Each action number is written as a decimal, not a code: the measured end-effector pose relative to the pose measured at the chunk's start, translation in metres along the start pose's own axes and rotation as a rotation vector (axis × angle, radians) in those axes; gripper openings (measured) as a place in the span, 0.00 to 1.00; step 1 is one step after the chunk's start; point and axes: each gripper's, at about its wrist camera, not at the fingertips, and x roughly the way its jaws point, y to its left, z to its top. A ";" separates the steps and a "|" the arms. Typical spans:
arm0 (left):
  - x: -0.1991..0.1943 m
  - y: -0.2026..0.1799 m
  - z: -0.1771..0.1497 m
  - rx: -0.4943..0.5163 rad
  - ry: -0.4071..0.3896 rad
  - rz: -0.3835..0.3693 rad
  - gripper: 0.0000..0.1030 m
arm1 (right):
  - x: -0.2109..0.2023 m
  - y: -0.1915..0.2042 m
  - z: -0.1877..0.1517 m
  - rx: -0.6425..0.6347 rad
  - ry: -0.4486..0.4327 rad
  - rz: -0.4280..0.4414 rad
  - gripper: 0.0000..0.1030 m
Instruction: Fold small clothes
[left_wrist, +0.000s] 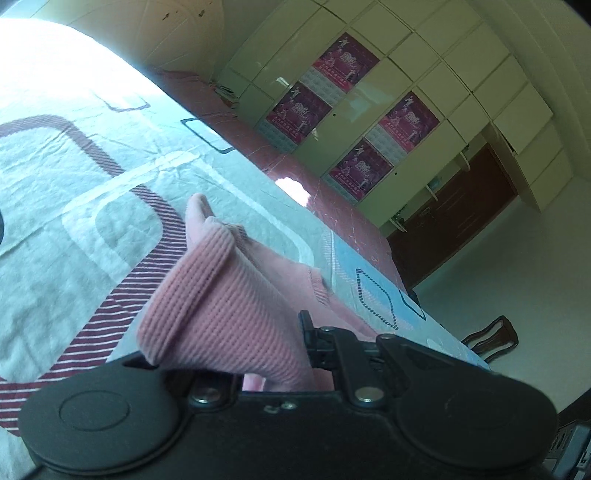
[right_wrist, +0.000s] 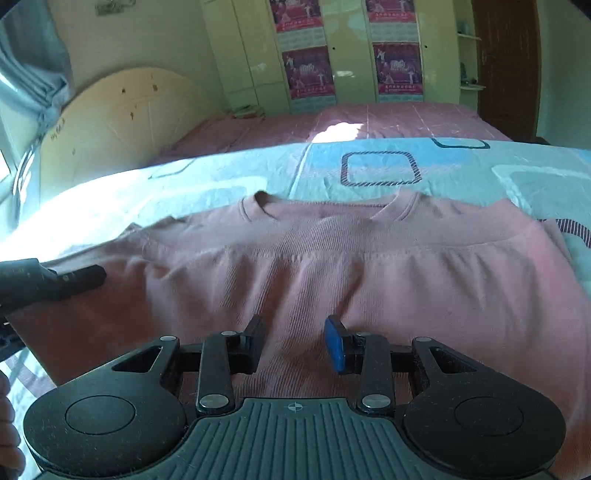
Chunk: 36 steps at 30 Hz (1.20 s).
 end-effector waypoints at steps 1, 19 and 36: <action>0.001 -0.014 0.001 0.038 -0.002 -0.009 0.10 | -0.005 -0.007 0.002 0.017 -0.004 0.017 0.35; 0.106 -0.219 -0.165 0.660 0.379 -0.236 0.22 | -0.112 -0.170 -0.005 0.266 -0.108 -0.120 0.35; 0.030 -0.159 -0.098 0.558 0.187 -0.088 0.61 | -0.051 -0.171 0.008 0.240 0.008 -0.018 0.36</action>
